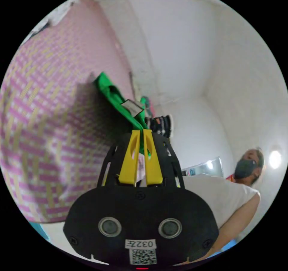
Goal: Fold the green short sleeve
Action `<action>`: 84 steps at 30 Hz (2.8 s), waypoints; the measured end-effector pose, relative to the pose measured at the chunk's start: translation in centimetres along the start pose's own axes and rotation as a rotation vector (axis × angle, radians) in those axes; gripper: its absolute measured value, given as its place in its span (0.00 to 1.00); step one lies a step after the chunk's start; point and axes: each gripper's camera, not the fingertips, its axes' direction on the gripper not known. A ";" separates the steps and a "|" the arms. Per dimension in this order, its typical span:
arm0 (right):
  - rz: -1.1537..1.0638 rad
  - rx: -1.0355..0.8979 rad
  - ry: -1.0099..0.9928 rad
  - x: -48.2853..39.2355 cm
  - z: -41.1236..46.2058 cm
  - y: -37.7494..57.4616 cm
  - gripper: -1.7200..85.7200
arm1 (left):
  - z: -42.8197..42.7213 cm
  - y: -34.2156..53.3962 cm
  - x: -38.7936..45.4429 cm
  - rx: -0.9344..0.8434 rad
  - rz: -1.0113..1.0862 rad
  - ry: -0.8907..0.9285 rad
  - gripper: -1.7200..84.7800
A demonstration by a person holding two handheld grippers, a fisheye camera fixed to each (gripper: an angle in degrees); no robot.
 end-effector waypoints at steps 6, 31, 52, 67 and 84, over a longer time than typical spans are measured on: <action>0.138 0.099 0.109 6.4 -1.5 5.4 0.09 | 0.4 6.2 -10.7 0.052 -0.302 -0.184 0.01; -0.065 -0.015 0.135 2.4 6.7 8.2 0.09 | 37.5 -8.8 1.5 -0.386 0.244 -0.700 0.07; -0.111 0.000 0.281 -3.4 9.2 5.4 0.09 | 42.9 7.3 1.5 -0.921 0.390 -0.134 0.01; -0.221 -0.178 0.565 -9.8 17.8 -3.3 0.09 | 31.3 10.0 -3.3 -0.494 -0.094 -0.390 0.09; -0.242 -0.363 0.625 -10.8 27.6 6.0 0.02 | 47.2 -13.9 5.9 -0.492 0.054 -0.727 0.00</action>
